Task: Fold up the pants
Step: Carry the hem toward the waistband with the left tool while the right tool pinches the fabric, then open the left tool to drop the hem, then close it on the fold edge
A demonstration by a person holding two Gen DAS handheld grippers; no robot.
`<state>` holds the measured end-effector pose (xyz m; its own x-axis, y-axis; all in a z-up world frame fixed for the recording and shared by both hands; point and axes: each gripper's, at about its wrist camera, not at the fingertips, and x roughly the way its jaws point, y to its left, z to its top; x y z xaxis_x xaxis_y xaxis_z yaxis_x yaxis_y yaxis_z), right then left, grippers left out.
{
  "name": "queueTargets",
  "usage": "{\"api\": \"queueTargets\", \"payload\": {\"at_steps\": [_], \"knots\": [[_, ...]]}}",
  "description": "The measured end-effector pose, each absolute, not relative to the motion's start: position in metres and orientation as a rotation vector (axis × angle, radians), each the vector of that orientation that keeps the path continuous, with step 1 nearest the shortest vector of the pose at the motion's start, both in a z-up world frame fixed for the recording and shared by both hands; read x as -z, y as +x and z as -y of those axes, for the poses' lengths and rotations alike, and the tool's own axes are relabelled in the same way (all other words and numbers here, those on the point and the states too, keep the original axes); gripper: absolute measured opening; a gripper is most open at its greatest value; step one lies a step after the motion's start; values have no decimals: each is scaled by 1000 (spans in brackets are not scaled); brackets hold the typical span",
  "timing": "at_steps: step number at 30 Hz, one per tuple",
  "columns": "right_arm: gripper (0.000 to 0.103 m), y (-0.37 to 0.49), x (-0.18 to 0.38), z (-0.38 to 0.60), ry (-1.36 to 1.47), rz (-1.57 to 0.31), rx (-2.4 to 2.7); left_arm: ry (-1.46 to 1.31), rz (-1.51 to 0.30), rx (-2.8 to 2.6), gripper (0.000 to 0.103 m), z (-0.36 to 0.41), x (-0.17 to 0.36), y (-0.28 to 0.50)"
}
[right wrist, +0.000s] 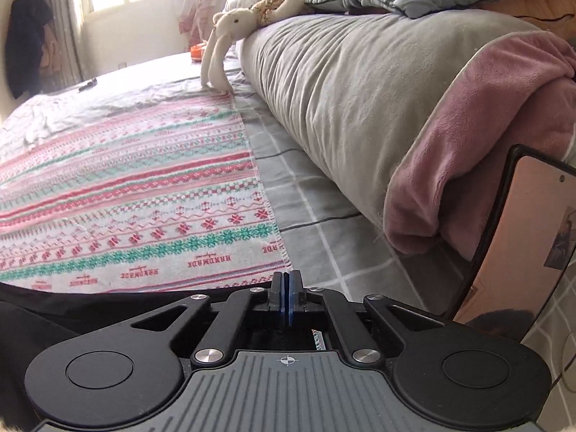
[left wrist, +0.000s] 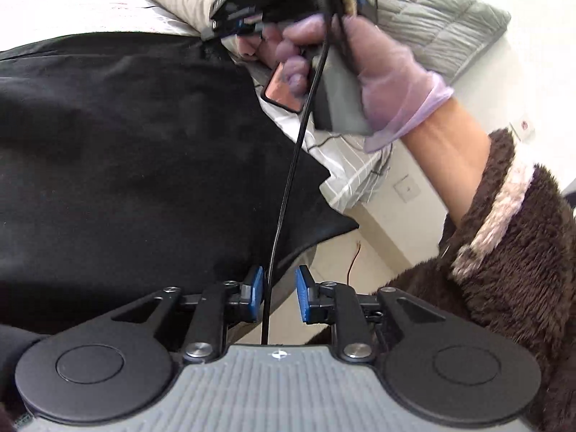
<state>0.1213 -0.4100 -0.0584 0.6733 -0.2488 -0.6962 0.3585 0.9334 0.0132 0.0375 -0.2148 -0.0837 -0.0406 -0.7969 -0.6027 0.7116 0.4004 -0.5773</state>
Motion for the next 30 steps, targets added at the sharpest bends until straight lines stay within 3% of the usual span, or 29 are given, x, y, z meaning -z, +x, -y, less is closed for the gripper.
{"api": "queueTargets", "payload": {"at_steps": [2, 3, 6, 10, 16, 24, 30], "knots": [[3, 127, 68, 409, 128, -801, 349, -108, -1046, 1205, 56, 210, 78, 38], [10, 128, 70, 407, 114, -821, 353, -99, -1031, 1204, 59, 207, 75, 38], [15, 127, 66, 398, 61, -837, 336, -53, -955, 1164, 86, 192, 59, 44], [33, 123, 54, 388, 81, -824, 286, -38, -888, 1065, 91, 162, 41, 64], [51, 134, 42, 365, 138, -837, 192, -7, -782, 885, 101, 106, 16, 104], [63, 149, 50, 329, 108, -900, 48, 104, -696, 605, 103, 29, -1, 159], [63, 153, 67, 316, 29, -964, 4, 99, -711, 360, 103, -40, 6, 205]]}}
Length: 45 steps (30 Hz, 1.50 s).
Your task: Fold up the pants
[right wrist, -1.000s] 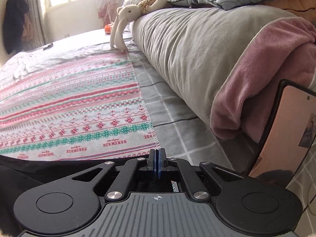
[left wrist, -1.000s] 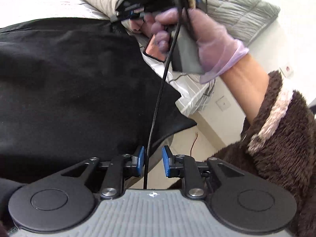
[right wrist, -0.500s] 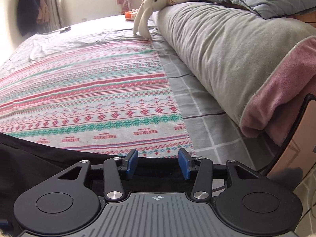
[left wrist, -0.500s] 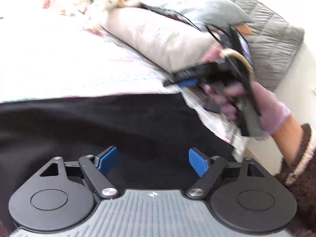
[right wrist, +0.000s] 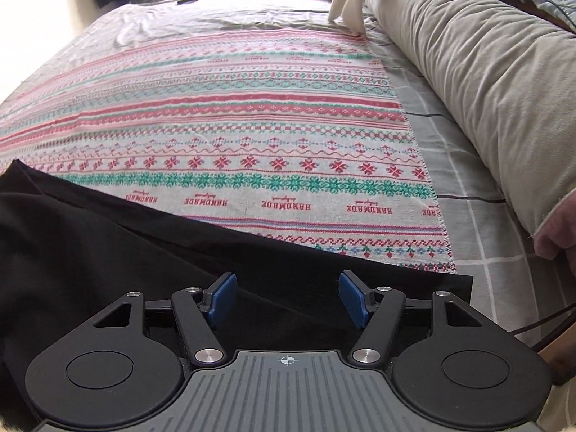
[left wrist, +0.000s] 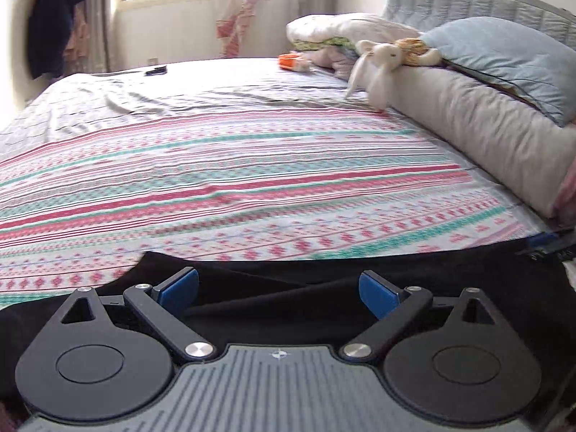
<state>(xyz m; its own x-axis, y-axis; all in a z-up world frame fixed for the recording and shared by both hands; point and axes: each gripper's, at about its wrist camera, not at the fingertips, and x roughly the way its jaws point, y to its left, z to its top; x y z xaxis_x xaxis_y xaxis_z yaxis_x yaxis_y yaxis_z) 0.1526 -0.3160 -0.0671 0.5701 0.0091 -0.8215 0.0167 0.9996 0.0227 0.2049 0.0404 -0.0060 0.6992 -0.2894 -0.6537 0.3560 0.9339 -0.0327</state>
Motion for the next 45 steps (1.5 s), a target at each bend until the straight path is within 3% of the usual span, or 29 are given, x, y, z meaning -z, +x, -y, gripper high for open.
{"api": "queueTargets", "payload": {"at_steps": [10, 14, 20, 24, 26, 28, 33, 39, 43, 45], "knots": [[63, 155, 81, 286, -88, -962, -113, -168, -841, 166, 103, -108, 42, 286], [63, 161, 82, 284, -68, -956, -116, -185, -850, 216, 97, -111, 48, 288], [60, 165, 84, 270, -94, -923, -160, -107, -858, 278, 73, -102, 48, 292], [52, 170, 84, 266, -73, -922, -190, -75, -843, 218, 37, -100, 48, 291], [42, 169, 82, 263, -81, -916, -213, -103, -829, 214, 21, -102, 48, 292], [18, 168, 82, 261, -72, -917, -252, -128, -816, 201, 21, -103, 47, 293], [1, 162, 80, 253, -96, -897, -233, -131, -733, 170, 21, -99, 38, 285], [0, 160, 73, 249, -120, -846, -145, -182, -642, 110, 21, -107, 28, 282], [0, 164, 69, 243, -158, -805, -85, -185, -685, 128, 22, -109, 33, 287], [0, 168, 71, 240, -185, -814, -60, -183, -699, 140, 36, -109, 36, 288]]}}
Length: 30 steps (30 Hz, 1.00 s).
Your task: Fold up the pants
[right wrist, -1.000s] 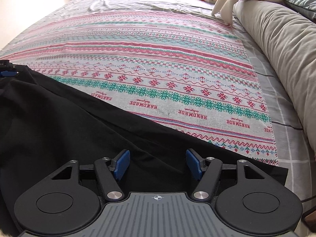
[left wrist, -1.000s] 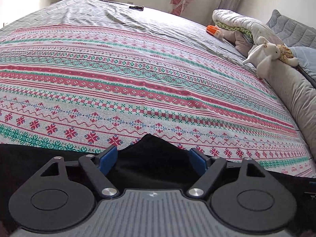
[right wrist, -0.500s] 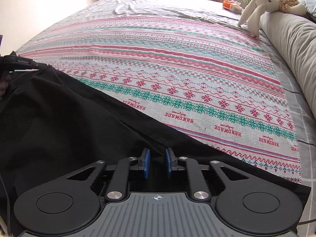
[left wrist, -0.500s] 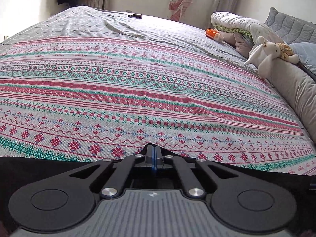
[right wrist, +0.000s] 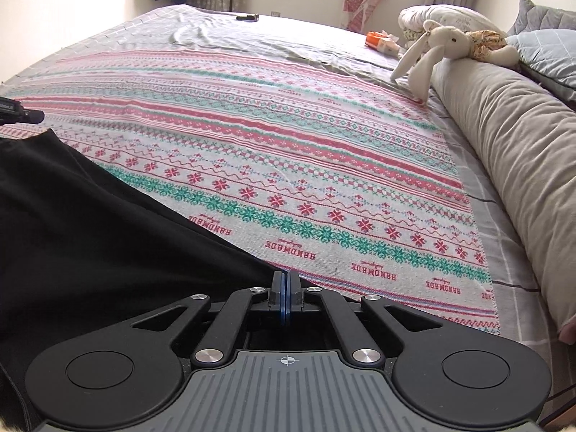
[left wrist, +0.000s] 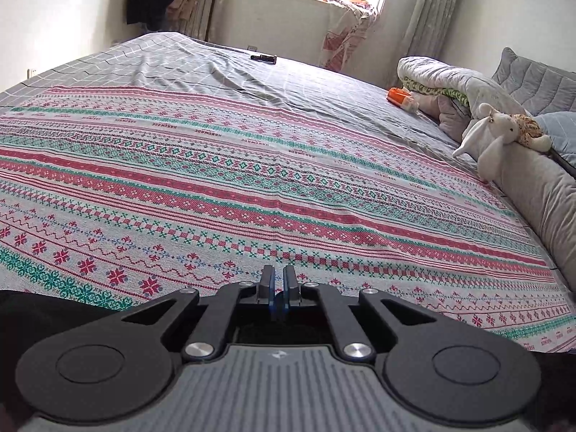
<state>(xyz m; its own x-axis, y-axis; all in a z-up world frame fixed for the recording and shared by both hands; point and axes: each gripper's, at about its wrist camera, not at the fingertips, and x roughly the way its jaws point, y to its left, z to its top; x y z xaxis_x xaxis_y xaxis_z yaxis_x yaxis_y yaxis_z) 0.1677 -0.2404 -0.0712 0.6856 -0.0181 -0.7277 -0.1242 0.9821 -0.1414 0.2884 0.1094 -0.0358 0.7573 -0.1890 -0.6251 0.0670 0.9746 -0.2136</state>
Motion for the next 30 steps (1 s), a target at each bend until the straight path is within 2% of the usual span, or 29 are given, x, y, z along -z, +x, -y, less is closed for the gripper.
{"api": "queueTargets", "payload": {"at_steps": [1, 2, 3, 4, 9, 10, 11, 12, 14, 20, 27, 29, 30], "knots": [[0, 170, 74, 239, -199, -828, -56, -176, -702, 151, 44, -109, 36, 289], [0, 171, 77, 237, -213, -845, -56, -179, -717, 178, 60, -110, 37, 291], [0, 172, 80, 234, -230, -854, -55, -191, -745, 214, 72, -112, 39, 294], [0, 173, 82, 233, -243, -857, -55, -197, -768, 236, 74, -112, 42, 295], [0, 171, 84, 231, -255, -861, -61, -112, -807, 262, 72, -107, 53, 299], [0, 171, 84, 232, -248, -862, -62, -92, -802, 268, 64, -104, 52, 299], [0, 171, 84, 233, -240, -863, -63, -81, -807, 276, 41, -102, 53, 299], [0, 171, 84, 234, -235, -863, -64, -65, -807, 275, 33, -100, 54, 299], [0, 171, 84, 235, -232, -862, -64, -49, -791, 268, 27, -96, 53, 297], [0, 169, 79, 230, -223, -844, -27, -171, -705, 195, 26, -105, 42, 292], [0, 181, 92, 236, -260, -828, 113, -42, -707, 114, 28, -83, 60, 296], [0, 180, 87, 241, -205, -852, 101, -37, -716, 113, 35, -80, 56, 295], [0, 176, 84, 242, -187, -852, 94, -21, -715, 114, 44, -78, 54, 292]]}}
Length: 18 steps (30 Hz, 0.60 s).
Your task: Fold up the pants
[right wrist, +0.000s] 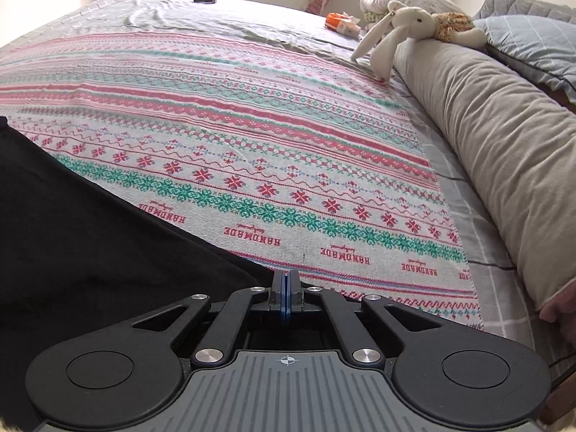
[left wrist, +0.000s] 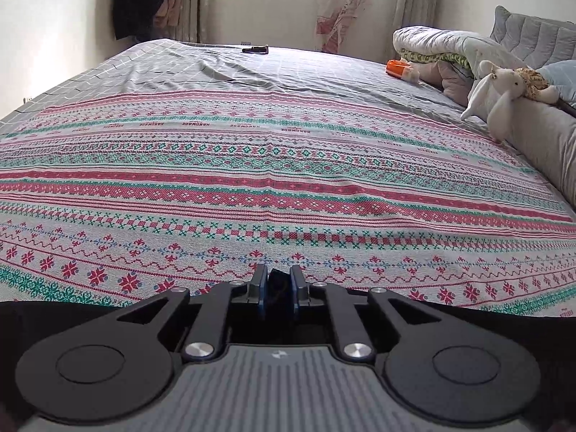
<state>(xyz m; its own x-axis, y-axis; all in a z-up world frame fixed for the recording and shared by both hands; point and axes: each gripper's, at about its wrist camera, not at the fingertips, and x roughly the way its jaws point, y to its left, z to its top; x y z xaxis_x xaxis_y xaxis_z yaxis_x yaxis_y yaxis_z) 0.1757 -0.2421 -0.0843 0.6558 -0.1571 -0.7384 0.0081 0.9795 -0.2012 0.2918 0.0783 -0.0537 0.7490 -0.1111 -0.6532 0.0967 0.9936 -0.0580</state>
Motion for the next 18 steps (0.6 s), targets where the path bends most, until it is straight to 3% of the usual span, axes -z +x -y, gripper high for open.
{"api": "queueTargets", "payload": {"at_steps": [3, 8, 12, 18], "knots": [[15, 163, 75, 244, -182, -841, 111, 29, -725, 127, 67, -69, 43, 278], [34, 143, 67, 274, -93, -865, 178, 65, -742, 188, 85, -48, 26, 243], [50, 128, 59, 307, -28, -858, 259, 52, -760, 244, 89, -28, 19, 219], [51, 111, 51, 363, 96, -842, 367, -11, -810, 367, 90, -1, 26, 184]]}}
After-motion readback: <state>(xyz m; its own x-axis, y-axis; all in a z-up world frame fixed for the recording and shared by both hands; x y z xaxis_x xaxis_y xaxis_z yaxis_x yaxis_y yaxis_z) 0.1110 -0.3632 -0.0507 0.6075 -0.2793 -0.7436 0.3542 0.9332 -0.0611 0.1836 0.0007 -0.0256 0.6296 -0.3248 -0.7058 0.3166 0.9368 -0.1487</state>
